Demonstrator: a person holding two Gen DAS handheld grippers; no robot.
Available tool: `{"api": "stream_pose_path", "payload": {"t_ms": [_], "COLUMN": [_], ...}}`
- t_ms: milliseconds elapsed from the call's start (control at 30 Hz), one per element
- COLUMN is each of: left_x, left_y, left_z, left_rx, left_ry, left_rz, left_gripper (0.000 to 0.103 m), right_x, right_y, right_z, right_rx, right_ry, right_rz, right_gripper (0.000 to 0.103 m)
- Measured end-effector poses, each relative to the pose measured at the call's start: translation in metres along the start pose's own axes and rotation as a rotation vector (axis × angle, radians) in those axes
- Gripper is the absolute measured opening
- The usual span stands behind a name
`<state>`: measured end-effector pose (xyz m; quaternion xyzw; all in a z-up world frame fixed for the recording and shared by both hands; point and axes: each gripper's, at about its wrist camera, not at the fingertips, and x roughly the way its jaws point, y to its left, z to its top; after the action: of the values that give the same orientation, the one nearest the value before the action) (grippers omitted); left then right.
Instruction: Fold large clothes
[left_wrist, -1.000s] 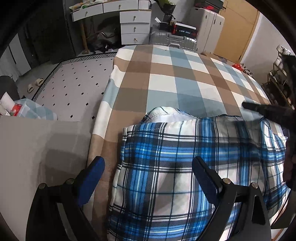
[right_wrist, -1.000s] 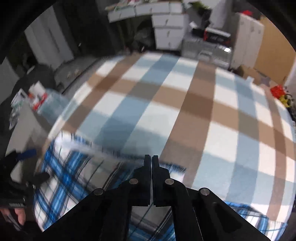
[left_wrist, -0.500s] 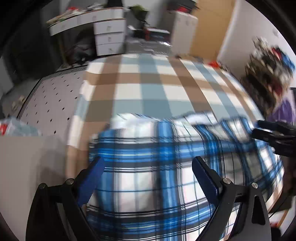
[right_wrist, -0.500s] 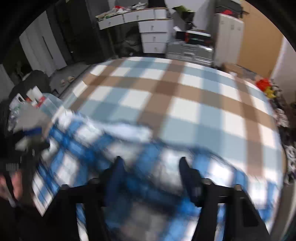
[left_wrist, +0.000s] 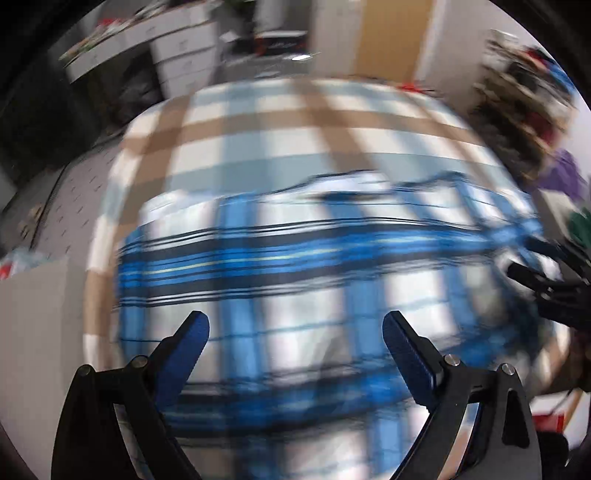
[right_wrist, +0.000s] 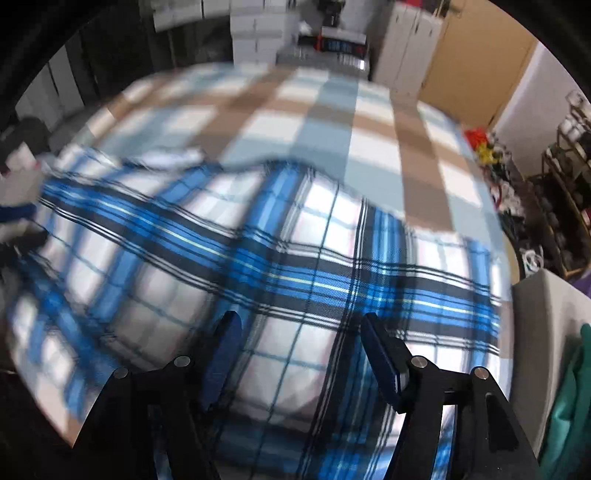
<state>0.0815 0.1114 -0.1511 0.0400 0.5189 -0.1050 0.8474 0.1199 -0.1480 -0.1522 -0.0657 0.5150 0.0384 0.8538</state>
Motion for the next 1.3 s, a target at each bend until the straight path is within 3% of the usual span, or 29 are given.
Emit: {"api": "stream_pose_path", "payload": {"t_ms": [67,167,200,267,300,333,400,500,600,733,767,867,900,967,1033,1167,1200,1300], "left_x": [-0.001,0.015,0.025,0.043,0.046,0.045,0.038,0.028,0.024,0.032,0.031,0.021,0.016,0.007,0.011,0.026,0.031,0.039], "left_y": [-0.029,-0.059,-0.065,-0.070,-0.068,-0.067,-0.066,-0.069,-0.078,-0.085,-0.084,-0.079,-0.080,-0.086,-0.097,-0.121,-0.126,-0.131], "left_z": [-0.005,-0.013,-0.018,-0.023,-0.023,-0.022,-0.020,-0.022,-0.028,-0.029,-0.027,-0.019,-0.017,-0.014,-0.010,-0.011,-0.011,-0.011], "left_rx": [0.088,0.186,0.217,0.247,0.243,0.233,0.224,0.233,0.274,0.293,0.281,0.219,0.198,0.176,0.189,0.259,0.275,0.285], "left_ry": [0.000,0.071,0.107,0.145,0.146,0.130,0.108,0.078,0.045,0.066,0.065,0.040,0.022,-0.016,-0.018,0.014,0.023,0.047], "left_rz": [-0.047,-0.059,-0.036,0.020,0.022,0.025,0.049,0.055,0.088,0.112,0.109,0.053,0.038,0.002,-0.014,-0.005,0.005,0.011], "left_gripper": [0.093,0.093,0.093,0.093,0.094,0.094,0.094,0.094,0.094,0.094,0.094,0.094,0.094,0.094,0.094,0.094,0.094,0.094], "right_x": [-0.020,-0.039,-0.036,-0.014,-0.004,-0.008,-0.001,-0.012,-0.027,0.008,0.010,0.003,-0.004,-0.024,-0.046,-0.045,-0.036,-0.011], "right_y": [0.001,0.010,0.018,0.039,0.048,0.048,0.039,0.022,0.004,-0.007,-0.009,0.009,0.008,-0.007,-0.038,-0.090,-0.102,-0.117], "right_z": [-0.017,-0.045,-0.055,-0.073,-0.081,-0.085,-0.083,-0.082,-0.088,-0.092,-0.092,-0.085,-0.086,-0.093,-0.111,-0.145,-0.154,-0.166], "right_rx": [0.036,0.073,0.058,-0.009,-0.035,-0.009,0.056,0.180,0.275,0.339,0.338,0.226,0.228,0.292,0.450,0.725,0.804,0.965], "right_ry": [-0.030,-0.047,-0.020,0.071,0.088,0.017,0.043,0.002,-0.078,0.037,0.028,-0.006,-0.030,-0.101,-0.164,-0.129,-0.124,-0.085], "right_rz": [0.037,0.127,0.130,0.076,0.043,0.044,0.080,0.132,0.094,0.003,0.000,-0.107,-0.105,-0.088,0.005,0.240,0.330,0.483], "right_gripper": [0.067,0.069,0.079,0.083,0.083,0.088,0.088,0.080,0.081,0.083,0.082,0.080,0.076,0.078,0.081,0.083,0.083,0.083]}}
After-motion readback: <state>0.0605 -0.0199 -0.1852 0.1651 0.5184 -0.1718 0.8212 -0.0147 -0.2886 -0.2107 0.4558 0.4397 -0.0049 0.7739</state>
